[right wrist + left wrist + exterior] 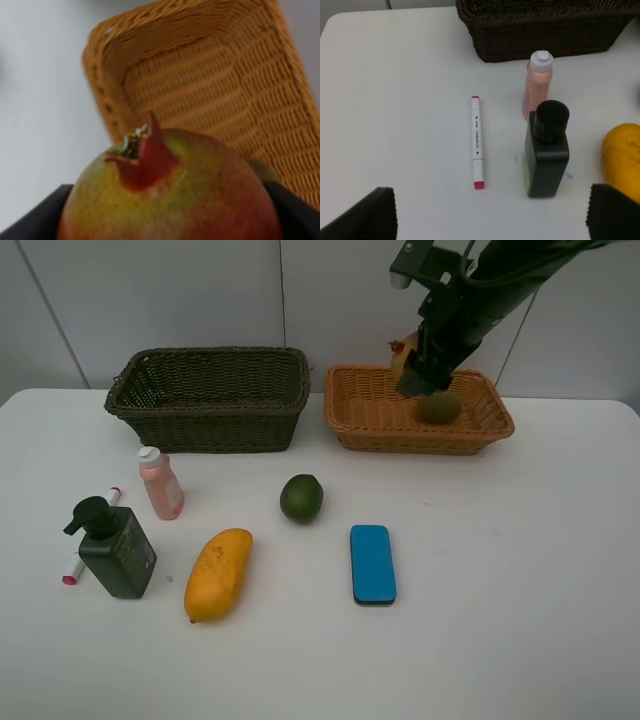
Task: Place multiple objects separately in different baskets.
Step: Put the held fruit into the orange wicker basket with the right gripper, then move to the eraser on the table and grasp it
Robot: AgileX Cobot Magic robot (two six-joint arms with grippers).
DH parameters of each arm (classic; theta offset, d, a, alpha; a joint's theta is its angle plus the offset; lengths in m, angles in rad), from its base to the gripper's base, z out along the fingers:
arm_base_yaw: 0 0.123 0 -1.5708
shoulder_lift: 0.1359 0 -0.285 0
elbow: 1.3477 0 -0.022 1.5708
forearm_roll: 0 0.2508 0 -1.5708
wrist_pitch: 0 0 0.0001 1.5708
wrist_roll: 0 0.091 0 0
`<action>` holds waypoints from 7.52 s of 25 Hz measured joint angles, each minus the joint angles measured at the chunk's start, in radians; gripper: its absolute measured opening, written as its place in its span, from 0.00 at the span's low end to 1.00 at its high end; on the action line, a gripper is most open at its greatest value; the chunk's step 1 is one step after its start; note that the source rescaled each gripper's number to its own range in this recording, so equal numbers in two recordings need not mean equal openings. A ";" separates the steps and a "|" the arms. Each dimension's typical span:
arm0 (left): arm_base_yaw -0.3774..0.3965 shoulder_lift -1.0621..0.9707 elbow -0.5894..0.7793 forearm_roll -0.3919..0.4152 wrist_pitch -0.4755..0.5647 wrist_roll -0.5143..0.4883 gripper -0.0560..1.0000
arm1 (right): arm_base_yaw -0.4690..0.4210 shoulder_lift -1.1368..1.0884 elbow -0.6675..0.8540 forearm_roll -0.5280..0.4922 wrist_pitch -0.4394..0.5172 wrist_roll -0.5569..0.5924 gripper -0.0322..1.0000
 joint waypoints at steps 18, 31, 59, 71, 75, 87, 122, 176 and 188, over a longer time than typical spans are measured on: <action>0.000 0.000 0.000 0.000 0.000 0.000 1.00 | -0.072 0.408 -0.296 0.122 -0.118 0.000 0.63; 0.000 0.000 0.000 0.000 0.000 0.000 1.00 | -0.078 0.421 -0.296 0.131 -0.148 0.000 0.63; 0.000 0.000 0.000 0.000 0.000 0.000 1.00 | -0.078 0.421 -0.296 0.199 -0.165 0.000 0.70; 0.000 0.000 0.000 0.000 0.000 0.000 1.00 | -0.078 0.380 -0.296 0.230 -0.124 0.016 1.00; 0.000 0.000 0.000 0.000 0.000 0.000 1.00 | -0.078 0.331 -0.297 0.228 -0.075 0.117 1.00; 0.000 0.000 0.000 0.000 0.000 0.000 1.00 | 0.039 0.272 -0.297 -0.103 0.336 0.831 1.00; 0.000 0.000 0.000 0.000 0.000 0.000 1.00 | 0.259 0.181 0.230 -0.031 0.119 1.407 1.00; 0.000 0.000 0.000 0.000 0.000 0.000 1.00 | 0.317 0.241 0.252 -0.087 0.066 1.510 0.03; 0.000 0.000 0.000 0.000 0.000 0.000 1.00 | 0.317 0.241 0.252 -0.102 0.060 1.510 0.03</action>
